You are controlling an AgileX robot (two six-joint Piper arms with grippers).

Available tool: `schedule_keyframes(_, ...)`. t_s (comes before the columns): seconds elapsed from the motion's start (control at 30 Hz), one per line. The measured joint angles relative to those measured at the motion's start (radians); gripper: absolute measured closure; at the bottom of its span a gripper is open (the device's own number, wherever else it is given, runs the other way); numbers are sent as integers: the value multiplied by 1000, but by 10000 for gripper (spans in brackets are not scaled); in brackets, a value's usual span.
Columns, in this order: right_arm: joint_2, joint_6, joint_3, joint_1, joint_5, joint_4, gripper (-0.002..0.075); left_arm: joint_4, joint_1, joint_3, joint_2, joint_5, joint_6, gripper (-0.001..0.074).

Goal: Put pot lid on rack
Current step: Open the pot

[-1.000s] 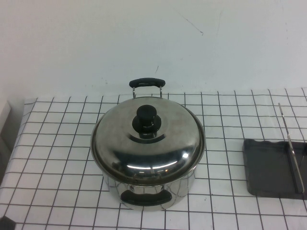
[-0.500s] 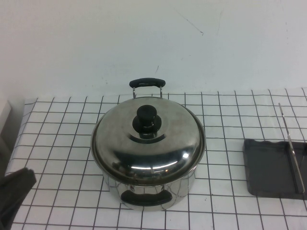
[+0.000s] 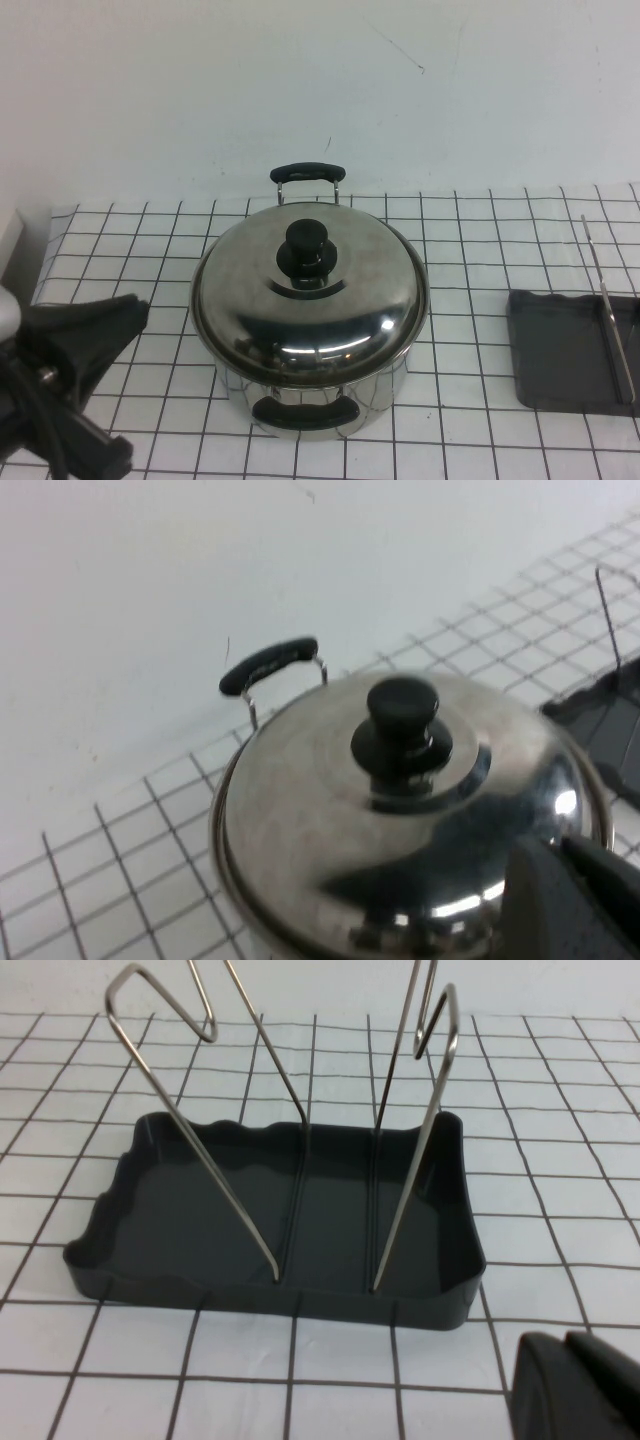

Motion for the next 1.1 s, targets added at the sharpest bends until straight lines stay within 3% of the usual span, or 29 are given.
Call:
schedule_keyframes(0.13, 0, 0, 0, 0, 0, 0, 730, 469, -202, 0, 64, -215, -498, 736)
schedule_keyframes(0.23, 0, 0, 0, 0, 0, 0, 730, 690, -259, 0, 148, -366, -707, 689)
schedule_keyframes(0.3, 0, 0, 0, 0, 0, 0, 730, 738, -267, -3, 221, -450, -761, 595)
schedule_keyframes(0.47, 0, 0, 0, 0, 0, 0, 730, 737, -272, -3, 404, -600, -779, 239)
schedule_keyframes(0.57, 0, 0, 0, 0, 0, 0, 730, 643, -272, -4, 504, -708, -703, 109)
schedule_keyframes(0.77, 0, 0, 0, 0, 0, 0, 730, 383, -272, -6, 682, -945, -474, 55)
schedule_keyframes(0.93, 0, 0, 0, 0, 0, 0, 730, 287, -261, -6, 793, -1110, -443, 52)
schedule_keyframes(1.1, 0, 0, 0, 0, 0, 0, 730, 270, -200, -6, 855, -1164, -477, 52)
